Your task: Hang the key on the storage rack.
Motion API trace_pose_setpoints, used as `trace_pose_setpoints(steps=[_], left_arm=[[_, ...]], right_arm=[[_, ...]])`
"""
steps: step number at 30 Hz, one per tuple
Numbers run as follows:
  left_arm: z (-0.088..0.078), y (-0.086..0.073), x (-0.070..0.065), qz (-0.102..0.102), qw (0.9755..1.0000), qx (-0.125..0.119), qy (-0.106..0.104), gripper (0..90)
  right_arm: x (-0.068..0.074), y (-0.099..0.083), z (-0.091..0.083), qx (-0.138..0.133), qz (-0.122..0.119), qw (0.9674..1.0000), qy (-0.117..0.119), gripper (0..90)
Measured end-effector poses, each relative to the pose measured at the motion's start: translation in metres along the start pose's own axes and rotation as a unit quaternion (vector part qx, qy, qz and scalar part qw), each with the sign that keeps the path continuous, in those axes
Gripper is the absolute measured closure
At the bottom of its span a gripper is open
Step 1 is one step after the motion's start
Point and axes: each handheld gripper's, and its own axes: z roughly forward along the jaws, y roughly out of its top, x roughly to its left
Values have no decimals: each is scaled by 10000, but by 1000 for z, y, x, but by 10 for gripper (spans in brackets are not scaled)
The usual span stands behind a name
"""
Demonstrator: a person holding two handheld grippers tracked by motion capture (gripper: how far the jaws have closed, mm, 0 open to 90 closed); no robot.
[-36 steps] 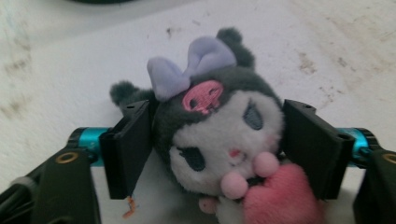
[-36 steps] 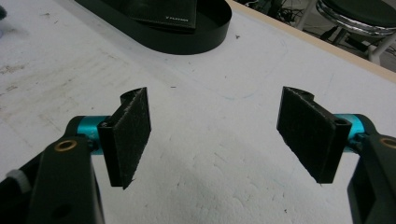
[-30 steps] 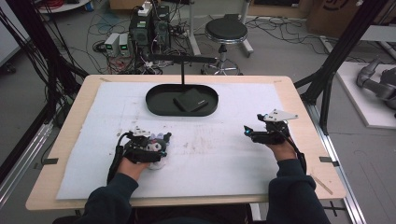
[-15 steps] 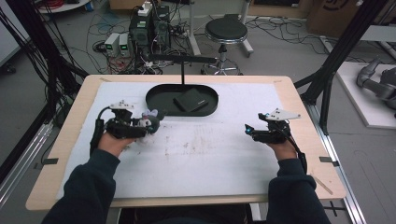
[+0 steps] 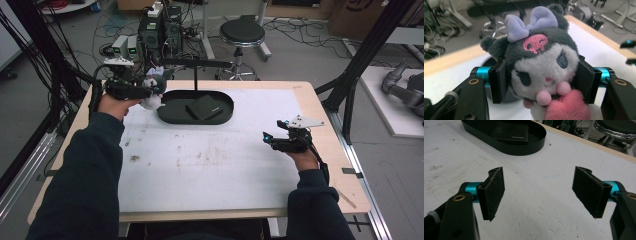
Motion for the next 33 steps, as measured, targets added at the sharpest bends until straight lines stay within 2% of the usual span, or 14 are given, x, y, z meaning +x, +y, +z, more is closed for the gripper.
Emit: trace_pose_setpoints(steps=[3, 9, 16, 18, 19, 25, 30, 32, 33], left_arm=[[8, 10, 7, -38, 9999, -121, 34, 368], [24, 22, 20, -166, 9996, -188, 111, 368], [46, 24, 31, -356, 9992, -81, 137, 368], [51, 27, 33, -360, 9991, 0, 225, 368], [56, 30, 36, -393, 9987, -60, 325, 368], [64, 31, 46, -541, 9970, -235, 508, 368], [65, 27, 50, -631, 9968, -215, 439, 367], [65, 27, 51, -559, 9969, -125, 537, 368], [64, 26, 52, -587, 9964, -136, 593, 367]], right_arm=[[0, 0, 0, -6, -40, 10000, 22, 265], [1, 0, -1, -15, -3, 10000, 20, 265], [1, -1, -3, -10, -33, 10000, 35, 265], [1, -1, -3, -15, -6, 10000, 31, 265], [-1, -2, -3, -28, -28, 10000, 44, 265], [-1, -3, -5, -40, 8, 10000, 31, 265], [-4, -5, -7, -33, 45, 10000, 0, 265], [-4, -6, -8, -27, 84, 10000, 5, 265], [-4, -6, -8, -43, 83, 10000, 9, 265]])
